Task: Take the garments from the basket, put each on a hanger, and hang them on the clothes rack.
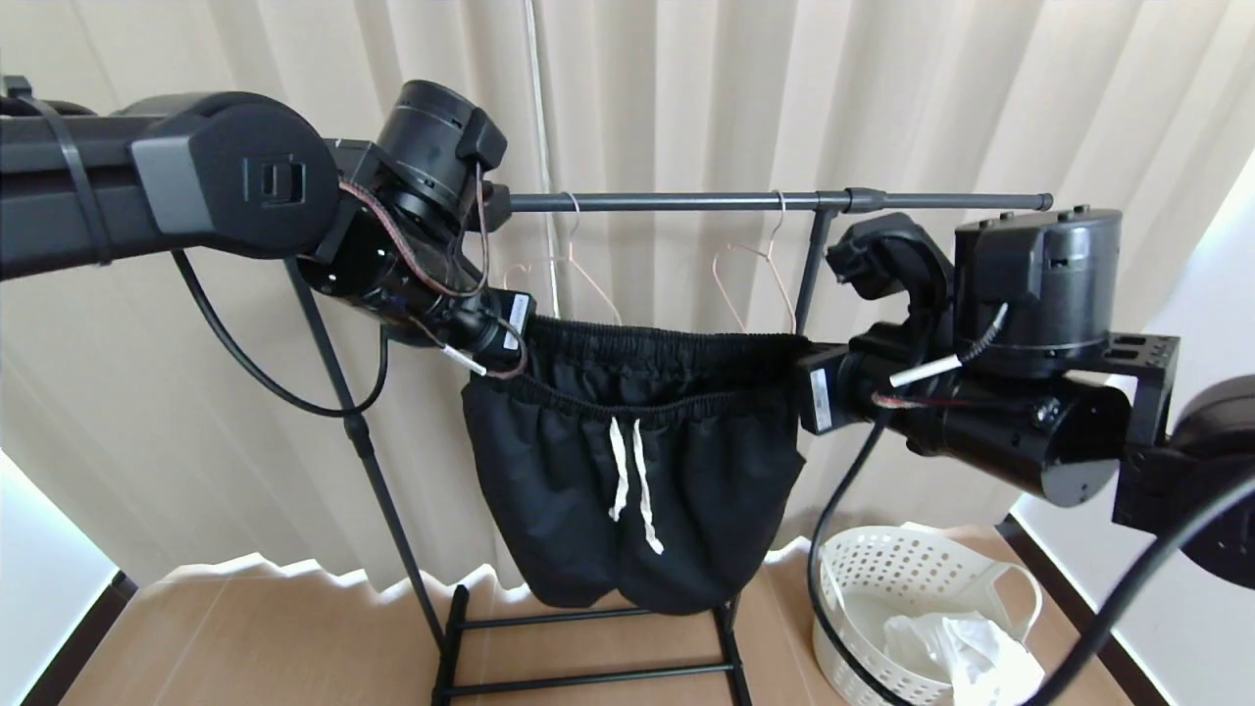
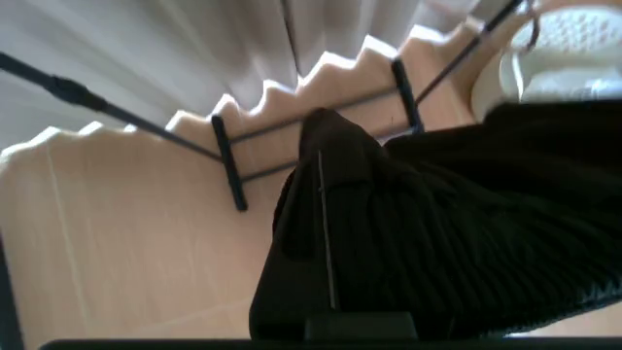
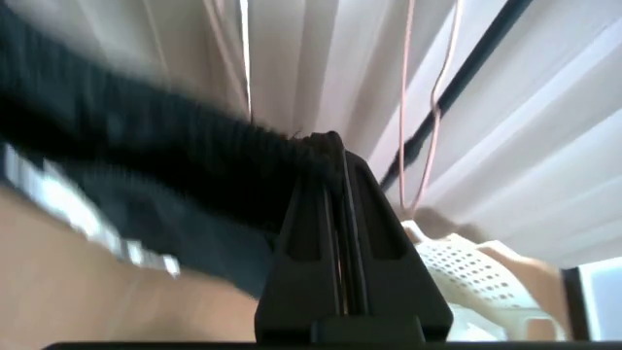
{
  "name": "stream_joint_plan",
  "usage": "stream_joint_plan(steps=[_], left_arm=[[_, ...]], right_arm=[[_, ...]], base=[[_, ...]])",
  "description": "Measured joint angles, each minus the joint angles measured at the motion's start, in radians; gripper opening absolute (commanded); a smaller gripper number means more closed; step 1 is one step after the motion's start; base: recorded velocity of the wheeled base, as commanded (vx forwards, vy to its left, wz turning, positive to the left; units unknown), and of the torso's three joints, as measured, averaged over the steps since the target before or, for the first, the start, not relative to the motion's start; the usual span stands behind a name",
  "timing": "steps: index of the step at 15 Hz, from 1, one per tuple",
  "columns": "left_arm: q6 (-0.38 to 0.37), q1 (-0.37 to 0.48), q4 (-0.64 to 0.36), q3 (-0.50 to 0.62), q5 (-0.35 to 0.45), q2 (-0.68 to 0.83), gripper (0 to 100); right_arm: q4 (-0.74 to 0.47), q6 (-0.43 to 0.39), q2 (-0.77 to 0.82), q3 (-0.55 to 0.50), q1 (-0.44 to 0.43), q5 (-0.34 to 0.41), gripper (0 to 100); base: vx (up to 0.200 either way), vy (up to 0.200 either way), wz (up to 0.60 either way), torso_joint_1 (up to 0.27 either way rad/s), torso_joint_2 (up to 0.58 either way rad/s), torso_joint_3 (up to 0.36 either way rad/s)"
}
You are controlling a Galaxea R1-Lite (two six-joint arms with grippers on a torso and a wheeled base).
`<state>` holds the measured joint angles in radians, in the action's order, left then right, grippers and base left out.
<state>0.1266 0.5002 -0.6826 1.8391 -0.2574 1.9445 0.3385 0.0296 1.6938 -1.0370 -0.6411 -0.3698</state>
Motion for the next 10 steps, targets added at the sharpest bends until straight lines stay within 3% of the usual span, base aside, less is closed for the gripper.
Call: stream_joint_plan(steps=[4, 7, 10], left_arm=[[0.009, 0.108, 0.021, -0.260, -0.008, -0.105, 0], [0.070, 0.211, 0.138, -0.430, -0.001, -0.148, 0], [0.199, 0.353, 0.340, -0.500, 0.002, -0.101, 0]], right_arm=[[-0.011, 0.067, 0.176, -0.283, 0.034, -0.008, 0], [-0.021, 0.074, 0.335, -0.506, 0.044, -0.011, 0], [-0.028, 0.092, 0.465, -0.669, 0.043, -0.024, 0]], base=[[0.000, 0.000, 0.00, 0.000, 0.00, 0.000], [0.000, 0.000, 0.00, 0.000, 0.00, 0.000], [0.000, 0.000, 0.00, 0.000, 0.00, 0.000]])
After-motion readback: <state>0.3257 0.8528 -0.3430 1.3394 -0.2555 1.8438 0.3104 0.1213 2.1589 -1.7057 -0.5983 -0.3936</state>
